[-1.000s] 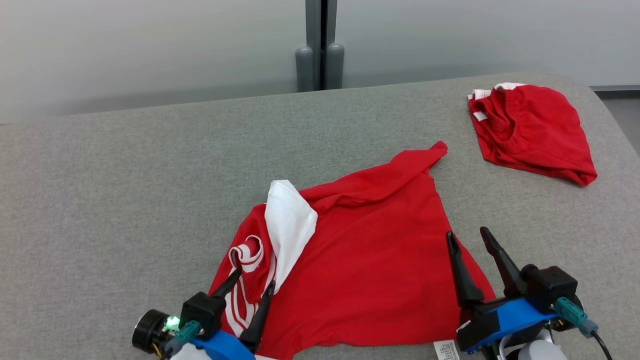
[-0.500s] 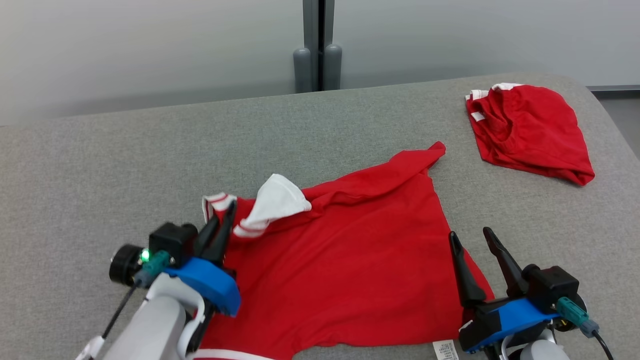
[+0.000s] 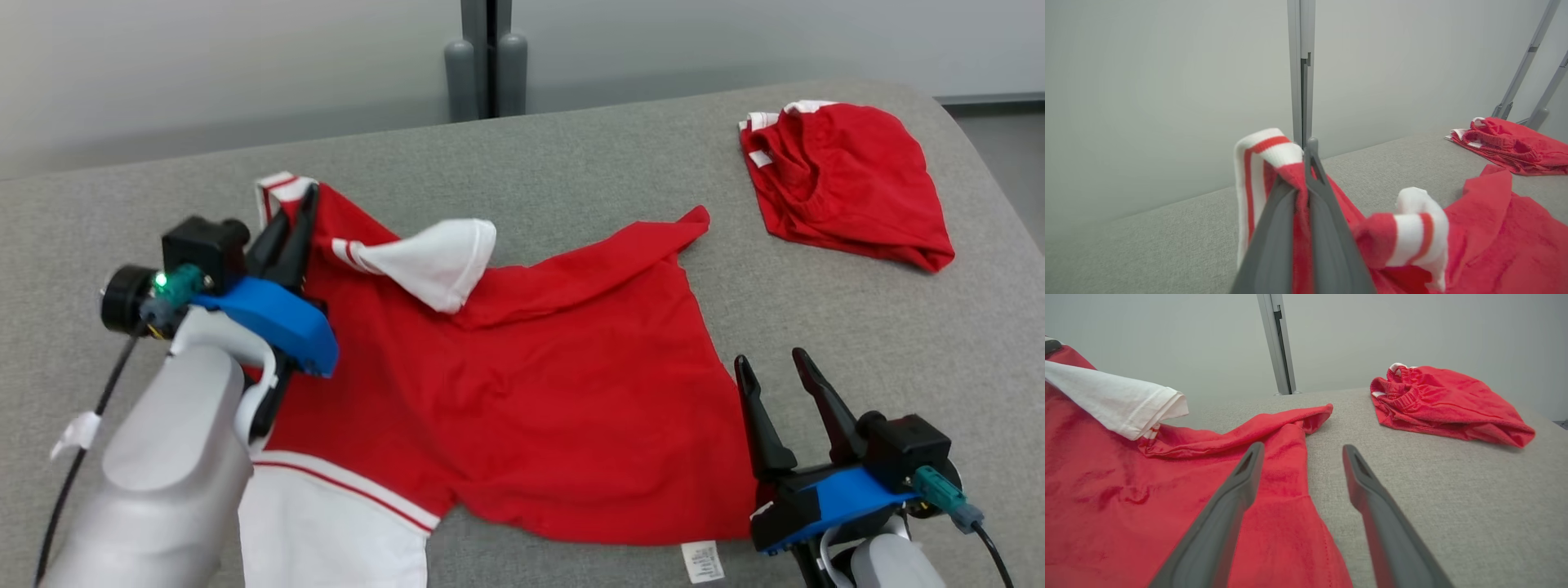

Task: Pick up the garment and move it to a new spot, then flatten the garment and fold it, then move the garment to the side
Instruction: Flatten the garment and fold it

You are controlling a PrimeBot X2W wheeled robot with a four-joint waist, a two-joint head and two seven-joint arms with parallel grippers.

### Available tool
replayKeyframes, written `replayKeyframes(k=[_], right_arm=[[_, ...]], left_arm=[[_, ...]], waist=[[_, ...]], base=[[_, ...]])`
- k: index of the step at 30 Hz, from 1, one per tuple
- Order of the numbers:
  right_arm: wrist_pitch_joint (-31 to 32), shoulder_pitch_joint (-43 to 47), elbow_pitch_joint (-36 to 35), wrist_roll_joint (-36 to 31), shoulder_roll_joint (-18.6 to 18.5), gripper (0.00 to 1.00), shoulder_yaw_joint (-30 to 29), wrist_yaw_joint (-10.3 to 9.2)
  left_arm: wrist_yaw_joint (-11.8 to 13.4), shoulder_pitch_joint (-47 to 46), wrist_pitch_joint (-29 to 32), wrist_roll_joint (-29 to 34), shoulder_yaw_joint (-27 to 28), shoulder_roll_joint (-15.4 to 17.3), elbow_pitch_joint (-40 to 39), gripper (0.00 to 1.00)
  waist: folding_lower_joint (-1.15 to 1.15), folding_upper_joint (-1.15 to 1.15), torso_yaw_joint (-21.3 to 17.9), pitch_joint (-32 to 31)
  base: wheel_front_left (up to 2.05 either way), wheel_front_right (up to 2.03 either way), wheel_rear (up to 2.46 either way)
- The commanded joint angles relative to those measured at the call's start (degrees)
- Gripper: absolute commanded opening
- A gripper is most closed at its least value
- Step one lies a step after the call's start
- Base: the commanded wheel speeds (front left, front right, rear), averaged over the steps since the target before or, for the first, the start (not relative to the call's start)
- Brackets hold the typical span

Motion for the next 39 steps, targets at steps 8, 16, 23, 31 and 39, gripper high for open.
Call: replayKeyframes(k=[8,16,23,31,39], right_arm=[[-0.19,-2.45,-0.68,0.82,-0.14,1.00,-0.12,0.03],[-0.19,-2.28,-0.39,1.36,-0.14,1.00,-0.05,0.03],[-0.19,-0.61,0.10,0.27,-0.12,1.00,-1.50,0.03],[-0.19,0.86,-0.12,-0.31,-0.14,1.00,-2.99,0.03],[-0.19,2.35,-0.05,-0.49,-0.14,1.00,-3.41,0.03]], left_arm=[[-0.67,-8.57,-1.13,-1.33,-1.38,1.17,8.24,0.00],[-0.61,-7.58,-2.19,-2.39,-2.16,1.95,10.14,1.00],[1.73,2.73,-2.17,0.41,4.85,3.34,-1.48,1.00],[3.94,16.38,-2.18,5.04,13.89,1.83,-16.13,1.00],[4.91,28.04,-2.19,9.93,22.27,-2.46,-25.37,1.00]], waist=[[-0.01,0.00,-1.91,3.02],[-0.01,0.00,-1.94,3.09],[-0.01,0.00,0.10,0.19],[-0.01,0.00,3.62,-2.05],[-0.01,0.00,6.36,-4.90]], base=[[0.00,0.00,0.00],[0.00,0.00,0.00],[0.00,0.00,0.00],[0.00,0.00,0.00],[0.00,0.00,0.00]])
